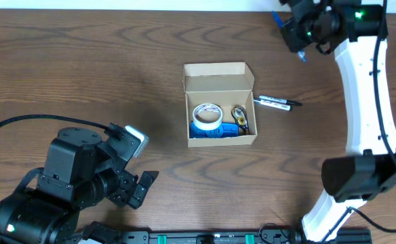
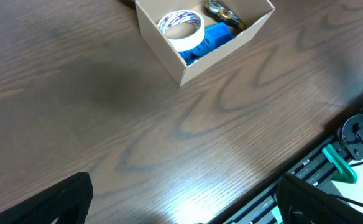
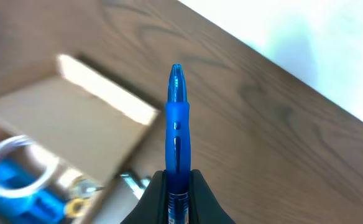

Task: Pack container
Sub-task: 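Carry the blue pen left and lower it into the box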

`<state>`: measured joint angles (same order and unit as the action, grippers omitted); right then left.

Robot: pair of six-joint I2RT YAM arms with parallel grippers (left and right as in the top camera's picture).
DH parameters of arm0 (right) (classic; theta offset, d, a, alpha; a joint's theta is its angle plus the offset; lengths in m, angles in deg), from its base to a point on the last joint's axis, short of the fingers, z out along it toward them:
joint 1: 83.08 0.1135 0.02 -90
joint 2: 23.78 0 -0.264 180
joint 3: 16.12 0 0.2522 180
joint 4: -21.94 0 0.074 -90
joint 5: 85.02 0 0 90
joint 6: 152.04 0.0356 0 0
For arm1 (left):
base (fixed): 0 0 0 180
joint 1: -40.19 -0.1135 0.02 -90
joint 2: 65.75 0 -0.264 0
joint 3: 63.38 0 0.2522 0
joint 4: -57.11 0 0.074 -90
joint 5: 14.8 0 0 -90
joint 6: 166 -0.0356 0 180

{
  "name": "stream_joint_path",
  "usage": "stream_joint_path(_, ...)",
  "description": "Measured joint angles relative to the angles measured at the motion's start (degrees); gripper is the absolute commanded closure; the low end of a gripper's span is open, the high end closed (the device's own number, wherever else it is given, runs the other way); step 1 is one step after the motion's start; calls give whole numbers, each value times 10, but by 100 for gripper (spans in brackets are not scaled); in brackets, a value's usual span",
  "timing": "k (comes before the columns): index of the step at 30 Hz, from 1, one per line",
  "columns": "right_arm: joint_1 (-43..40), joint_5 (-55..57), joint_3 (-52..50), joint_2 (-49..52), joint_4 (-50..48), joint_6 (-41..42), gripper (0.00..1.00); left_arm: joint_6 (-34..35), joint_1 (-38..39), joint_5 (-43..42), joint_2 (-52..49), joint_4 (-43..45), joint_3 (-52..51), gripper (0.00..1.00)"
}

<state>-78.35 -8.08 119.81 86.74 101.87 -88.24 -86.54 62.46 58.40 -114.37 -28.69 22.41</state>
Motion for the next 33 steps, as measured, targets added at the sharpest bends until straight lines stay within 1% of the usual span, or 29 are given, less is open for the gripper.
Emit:
stream_joint_path(5,54,-30,0,-3,43,-16,99,0,0,0,0,0,0,5)
stream_joint_path(15,138,-56,0,-3,80,-106,99,0,0,0,0,0,0,5)
stream_joint_path(17,150,-57,-1,-2,92,-134,99,0,0,0,0,0,0,5)
stream_joint_path(21,170,-61,-8,9,127,-218,99,0,0,0,0,0,0,5)
stream_joint_path(27,191,-67,-27,67,167,-350,99,0,0,0,0,0,0,5)
stream_joint_path(30,200,-67,-28,102,165,-389,99,0,0,0,0,0,0,5)
stream_joint_path(33,204,-67,-28,126,160,-405,99,0,0,0,0,0,0,5)
